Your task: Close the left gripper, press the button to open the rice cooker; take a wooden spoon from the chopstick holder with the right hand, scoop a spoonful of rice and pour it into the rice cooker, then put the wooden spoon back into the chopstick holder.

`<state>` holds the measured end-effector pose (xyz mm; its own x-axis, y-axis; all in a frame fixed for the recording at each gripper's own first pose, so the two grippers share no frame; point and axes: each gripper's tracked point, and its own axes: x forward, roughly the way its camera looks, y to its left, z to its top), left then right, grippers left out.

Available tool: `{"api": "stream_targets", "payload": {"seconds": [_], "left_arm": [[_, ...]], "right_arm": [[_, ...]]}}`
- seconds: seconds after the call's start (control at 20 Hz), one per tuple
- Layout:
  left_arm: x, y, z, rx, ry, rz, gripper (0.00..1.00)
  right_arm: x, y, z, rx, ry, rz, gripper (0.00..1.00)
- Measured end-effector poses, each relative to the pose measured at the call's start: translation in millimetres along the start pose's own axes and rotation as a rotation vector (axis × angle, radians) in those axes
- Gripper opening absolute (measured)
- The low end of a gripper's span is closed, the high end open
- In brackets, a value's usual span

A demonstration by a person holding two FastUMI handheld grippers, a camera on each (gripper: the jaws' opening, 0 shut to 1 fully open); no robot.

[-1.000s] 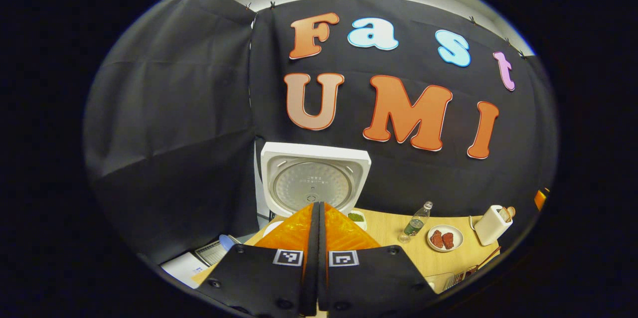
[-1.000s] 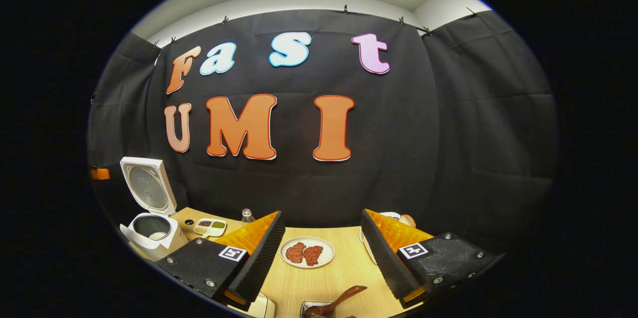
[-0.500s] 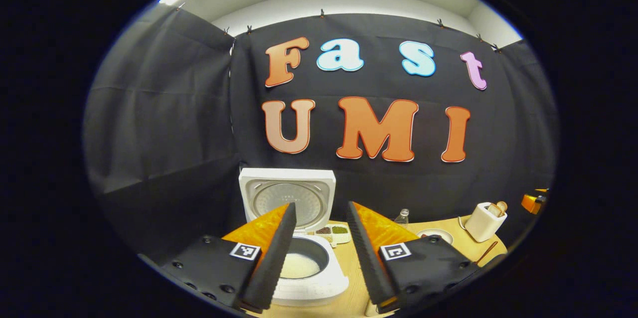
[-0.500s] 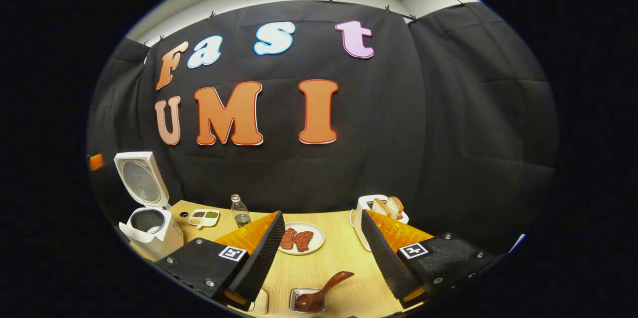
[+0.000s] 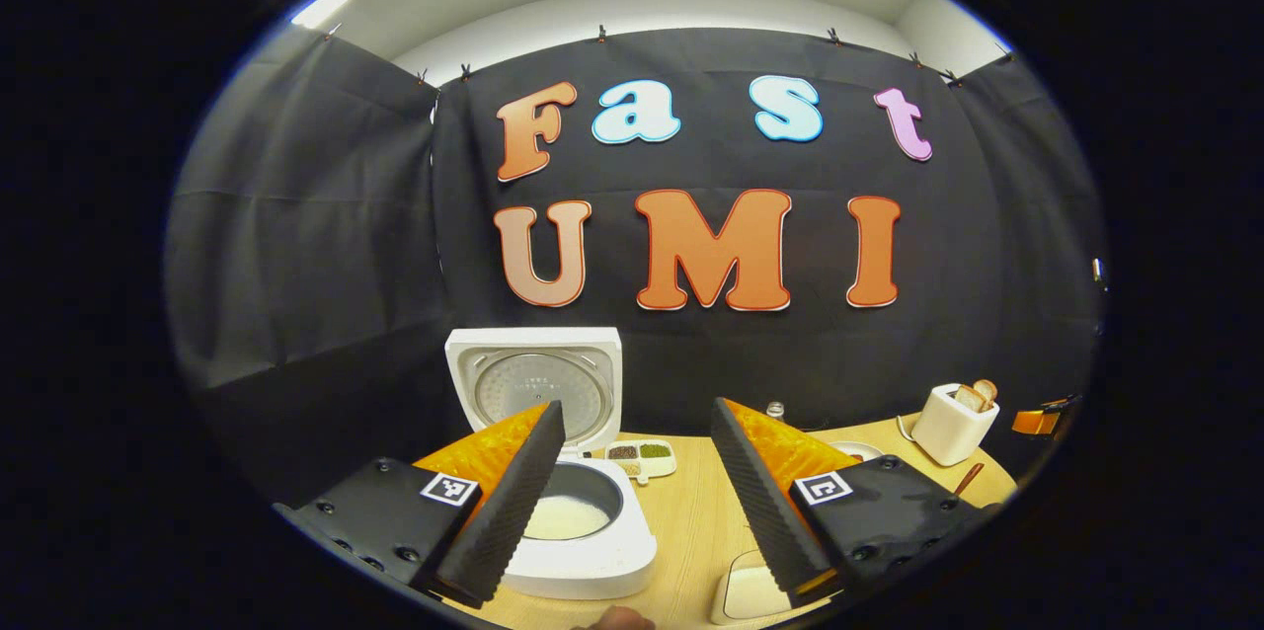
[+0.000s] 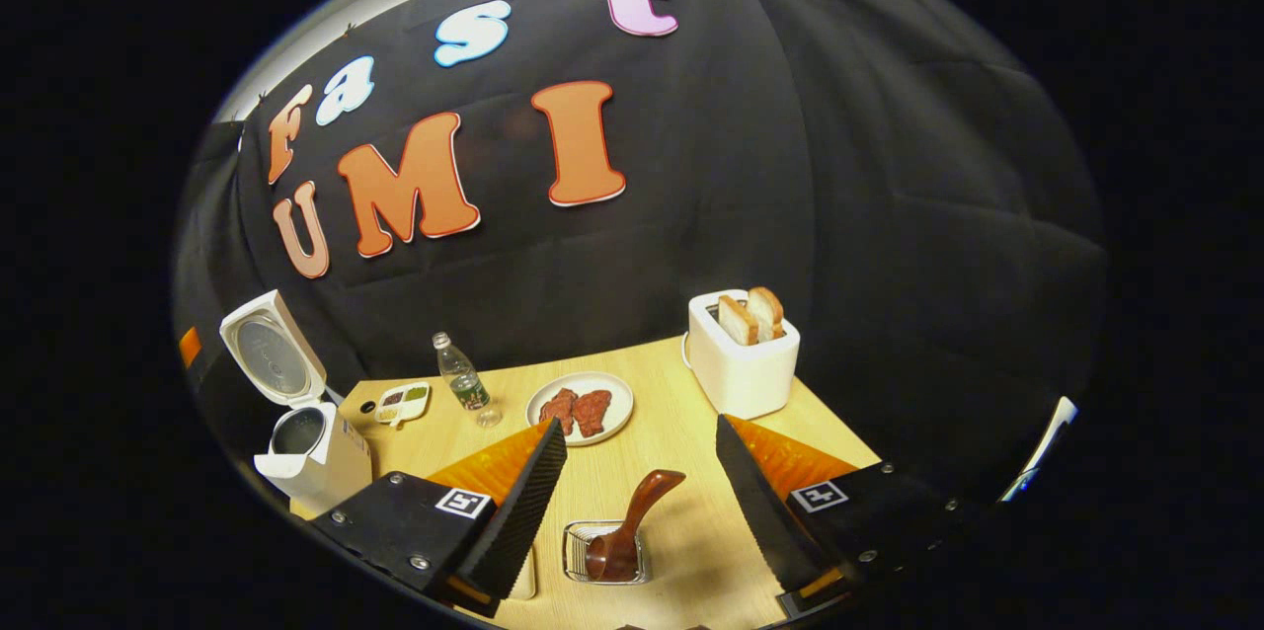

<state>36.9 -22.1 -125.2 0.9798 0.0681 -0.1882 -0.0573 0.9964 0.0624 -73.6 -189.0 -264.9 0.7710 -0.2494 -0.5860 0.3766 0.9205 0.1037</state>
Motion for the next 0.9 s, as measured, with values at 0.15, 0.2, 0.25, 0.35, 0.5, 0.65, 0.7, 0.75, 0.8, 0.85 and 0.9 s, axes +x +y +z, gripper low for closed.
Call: {"api": "stream_targets", "payload": {"seconds": [0.15,0.2,0.25,0.35,0.5,0.65,0.7,0.75,0.8,0.85,0.9], "left_arm": [[-11,-11,-4,0.01,-0.007,-0.004,1.0],[-14,-13,-4,0.011,-0.015,0.0,1.0],[-18,-16,-5,0.013,-0.014,0.005,1.0],[-24,-18,-9,0.023,-0.002,0.019,0.98],[-32,-21,-11,0.049,0.011,0.046,1.0],[-42,-22,-12,0.085,0.02,0.075,1.0],[-45,-23,-12,0.093,0.022,0.082,0.98],[-47,-26,-12,0.096,0.024,0.086,1.0],[-50,-27,-12,0.096,0.027,0.091,1.0],[-52,-27,-14,0.094,0.031,0.096,0.98],[-54,-27,-16,0.091,0.036,0.101,0.98]], "right_arm": [[15,2,-31,0.001,0.086,0.022,0.94],[20,2,-41,0.007,0.12,0.032,0.94],[25,1,-51,0.016,0.151,0.034,0.94],[38,1,-70,0.038,0.212,0.038,0.95],[57,-4,-97,0.078,0.282,0.033,0.95],[70,-3,-118,0.121,0.348,0.033,0.94],[75,-2,-121,0.145,0.364,0.038,0.94],[80,0,-124,0.173,0.375,0.04,0.9],[85,3,-125,0.195,0.382,0.052,0.87],[89,4,-126,0.207,0.388,0.054,0.8],[93,5,-127,0.217,0.395,0.06,0.75]]}}
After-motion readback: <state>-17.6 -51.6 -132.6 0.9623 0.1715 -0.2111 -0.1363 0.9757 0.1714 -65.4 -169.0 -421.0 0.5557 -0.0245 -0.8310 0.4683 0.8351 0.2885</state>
